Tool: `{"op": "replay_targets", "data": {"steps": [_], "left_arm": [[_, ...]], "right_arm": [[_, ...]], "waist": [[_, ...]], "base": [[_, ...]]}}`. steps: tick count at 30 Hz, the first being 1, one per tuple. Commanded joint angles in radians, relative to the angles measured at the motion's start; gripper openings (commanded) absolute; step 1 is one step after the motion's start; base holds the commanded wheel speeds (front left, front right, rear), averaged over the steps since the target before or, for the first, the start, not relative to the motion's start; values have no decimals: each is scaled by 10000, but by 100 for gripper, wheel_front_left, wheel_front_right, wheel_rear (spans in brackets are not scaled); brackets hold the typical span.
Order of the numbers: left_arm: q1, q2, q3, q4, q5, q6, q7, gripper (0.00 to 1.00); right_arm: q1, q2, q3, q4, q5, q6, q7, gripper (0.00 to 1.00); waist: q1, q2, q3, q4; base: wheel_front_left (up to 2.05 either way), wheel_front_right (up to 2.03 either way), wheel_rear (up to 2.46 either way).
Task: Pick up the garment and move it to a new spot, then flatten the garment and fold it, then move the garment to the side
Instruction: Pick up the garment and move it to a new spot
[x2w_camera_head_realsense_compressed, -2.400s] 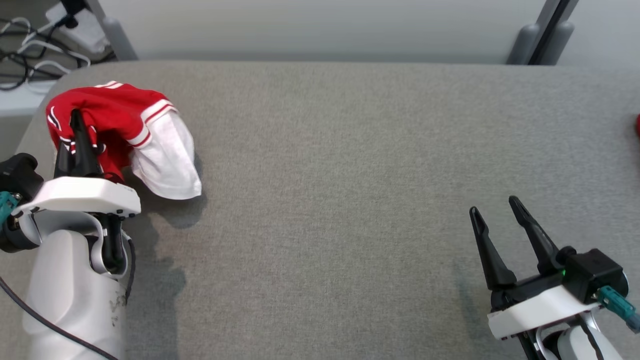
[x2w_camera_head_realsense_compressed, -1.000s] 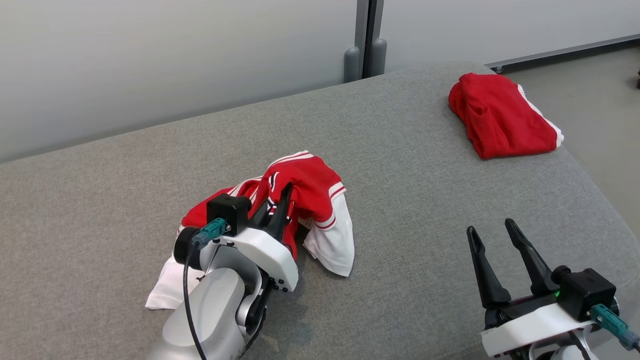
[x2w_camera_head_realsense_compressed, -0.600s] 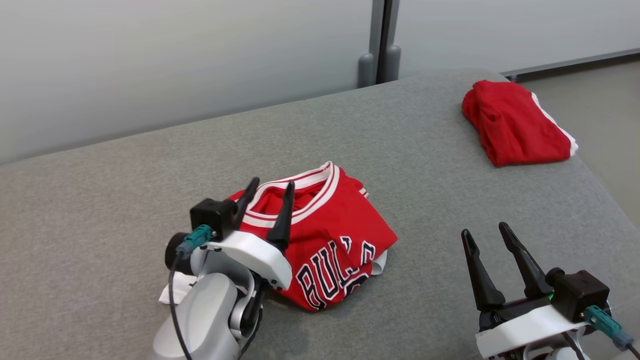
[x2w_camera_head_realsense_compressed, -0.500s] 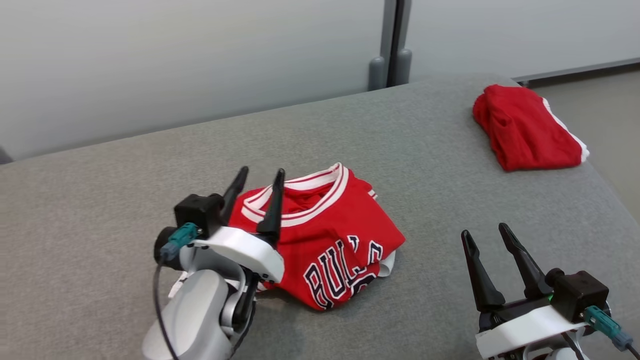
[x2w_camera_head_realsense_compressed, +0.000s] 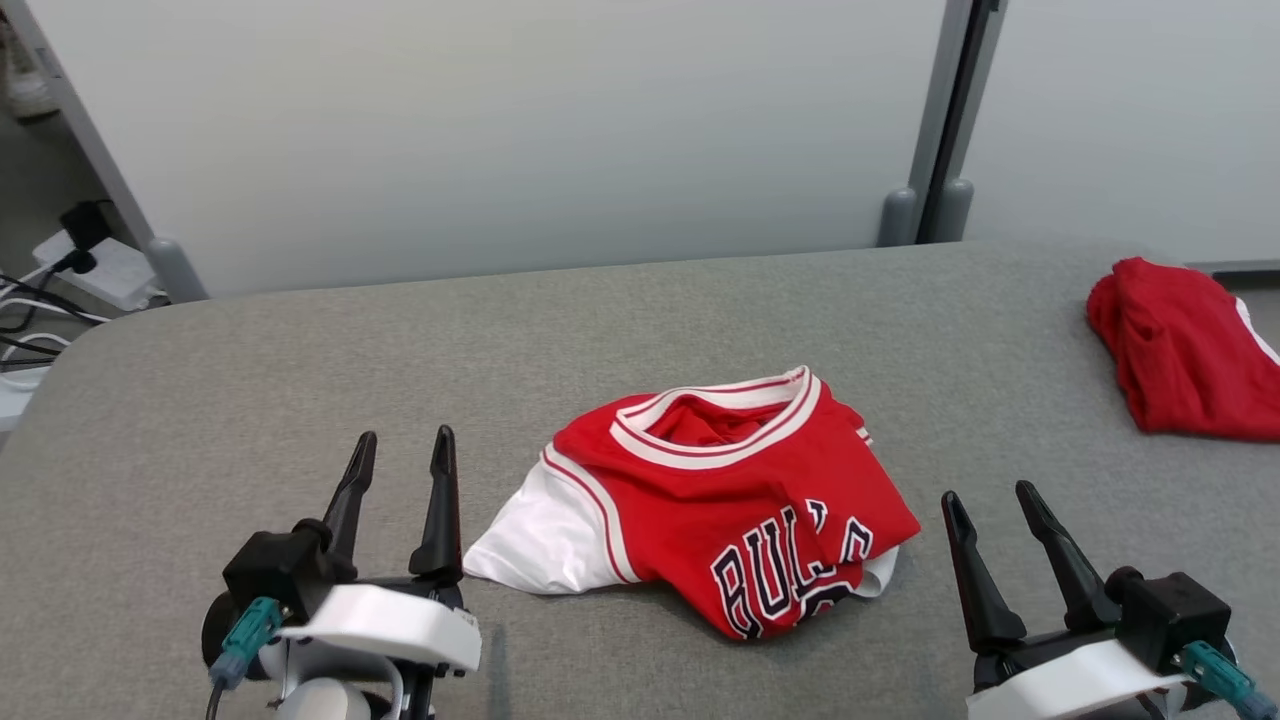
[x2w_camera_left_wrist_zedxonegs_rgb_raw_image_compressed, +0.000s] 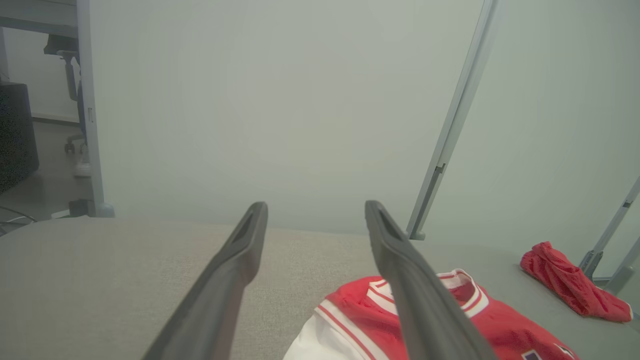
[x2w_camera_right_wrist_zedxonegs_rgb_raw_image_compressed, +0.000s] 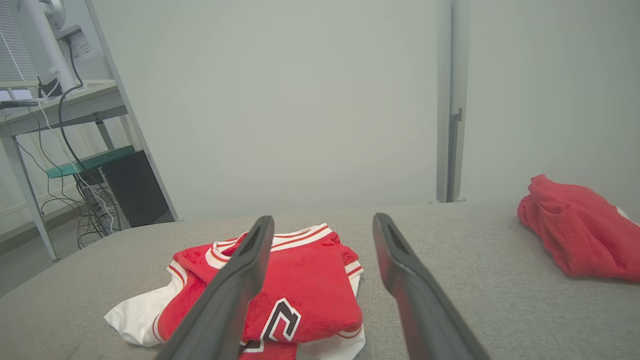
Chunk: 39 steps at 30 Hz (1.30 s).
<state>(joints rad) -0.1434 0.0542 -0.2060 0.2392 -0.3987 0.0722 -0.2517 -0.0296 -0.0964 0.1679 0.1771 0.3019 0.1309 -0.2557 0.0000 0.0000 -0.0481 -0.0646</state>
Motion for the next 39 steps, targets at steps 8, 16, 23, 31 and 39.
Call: {"op": "replay_targets", "data": {"steps": [8, 16, 23, 31, 39], "left_arm": [[1461, 6, 995, -1189, 767, 28, -101, 100], [2942, -34, 1323, -1855, 1256, 103, -101, 100], [3627, -37, 1218, -1836, 1417, 255, -101, 100], [3638, -38, 1019, -1788, 1465, 392, -101, 100], [3536, -39, 987, -1700, 1466, 423, -101, 100]], "right_arm": [[523, 105, -266, -515, -115, -2, -61, 100], [1183, 246, -631, -688, -204, -2, -61, 100], [1595, 291, -601, -701, -264, -2, -61, 100], [1600, 251, -645, -638, -146, -2, -61, 100], [1583, 263, -614, -586, -71, -2, -61, 100]], "waist": [[0, 0, -707, 975], [0, 0, -1090, 1079], [0, 0, -1264, 1055], [0, 0, -1221, 911], [0, 0, -1175, 795]], "base": [[0, 0, 0], [0, 0, 0], [0, 0, 0], [0, 0, 0], [0, 0, 0]]}}
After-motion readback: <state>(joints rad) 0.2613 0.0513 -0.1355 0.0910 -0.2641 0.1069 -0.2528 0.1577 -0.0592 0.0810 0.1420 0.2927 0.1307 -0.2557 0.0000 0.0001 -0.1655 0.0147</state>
